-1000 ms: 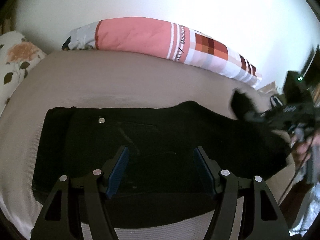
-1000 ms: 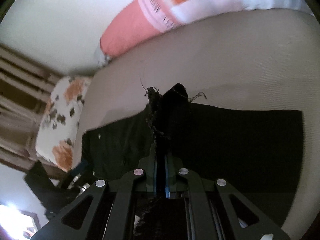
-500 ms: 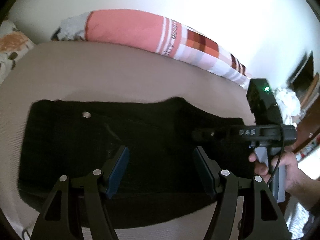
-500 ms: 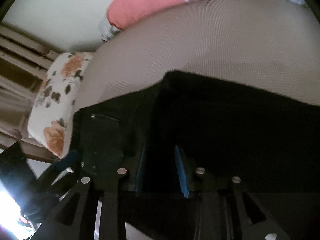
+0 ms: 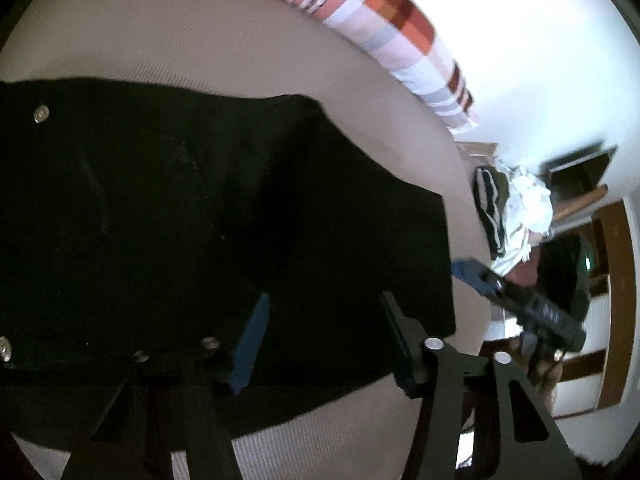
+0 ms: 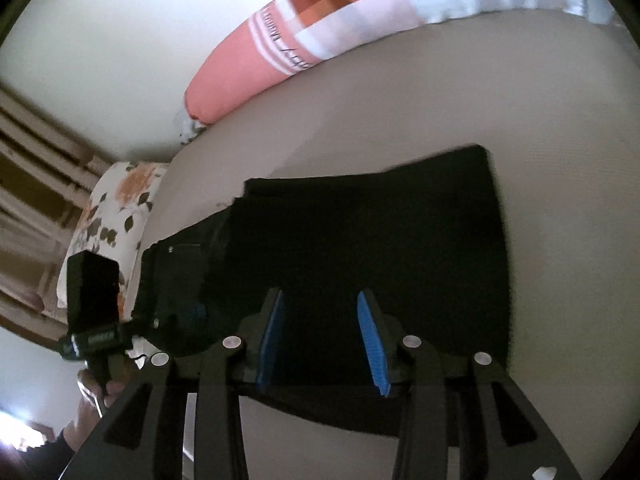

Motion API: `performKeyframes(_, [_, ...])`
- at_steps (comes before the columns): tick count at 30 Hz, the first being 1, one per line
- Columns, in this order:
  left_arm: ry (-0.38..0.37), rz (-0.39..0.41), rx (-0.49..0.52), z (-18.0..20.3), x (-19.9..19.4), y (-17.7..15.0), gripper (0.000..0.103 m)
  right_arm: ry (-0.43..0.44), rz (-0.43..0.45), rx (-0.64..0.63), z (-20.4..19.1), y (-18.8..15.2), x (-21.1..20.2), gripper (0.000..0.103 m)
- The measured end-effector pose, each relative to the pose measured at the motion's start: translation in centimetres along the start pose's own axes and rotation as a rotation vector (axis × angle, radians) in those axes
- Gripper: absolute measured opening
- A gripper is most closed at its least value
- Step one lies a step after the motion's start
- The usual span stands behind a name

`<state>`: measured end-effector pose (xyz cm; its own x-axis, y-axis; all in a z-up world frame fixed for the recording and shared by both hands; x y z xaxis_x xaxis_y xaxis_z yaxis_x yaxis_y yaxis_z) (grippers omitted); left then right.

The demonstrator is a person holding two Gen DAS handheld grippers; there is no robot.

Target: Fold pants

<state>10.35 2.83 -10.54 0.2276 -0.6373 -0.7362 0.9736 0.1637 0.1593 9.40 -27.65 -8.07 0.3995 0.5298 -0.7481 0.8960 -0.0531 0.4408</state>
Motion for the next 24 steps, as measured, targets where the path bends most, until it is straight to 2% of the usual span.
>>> performKeyframes(6, [-0.001,-0.048,-0.059,-0.6,2.8,0.7,0.045,0.010,0.026,0.076,2.6,-0.9,-0.7,0.038])
performKeyframes(11, [-0.026,-0.017,-0.051,0.6,4.2,2.1,0.043,0.006,0.035,0.104,3.5,-1.0,-0.3,0.038])
performKeyframes(13, [-0.007,-0.025,-0.031,1.0,4.8,2.1,0.006,-0.021,0.035,0.104,3.8,-1.1,-0.1,0.038])
performKeyframes(19, [0.095,0.067,0.075,2.7,3.4,1.5,0.004,-0.070,0.035,0.070,4.1,-1.3,-0.1,0.038])
performKeyframes(21, [0.071,0.074,0.069,2.7,2.3,1.1,0.004,-0.071,0.028,0.059,3.9,-1.5,-0.1,0.038])
performKeyframes(24, [0.095,0.087,0.100,2.8,1.7,0.8,0.004,-0.079,0.018,0.038,3.4,-1.9,0.5,0.038])
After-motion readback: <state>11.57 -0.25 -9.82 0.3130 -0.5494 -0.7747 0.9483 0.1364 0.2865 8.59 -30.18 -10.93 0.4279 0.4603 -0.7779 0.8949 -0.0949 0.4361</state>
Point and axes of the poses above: each gripper's, at about its wrist camera, not at the fingertips, and x roughly the way its jaws point, z to its right, y to its top, the point moved 2 cm from there along x, roughly the way its jaws point, and after that the axes turned 5 degrees about -x, right-handed, at the moved point
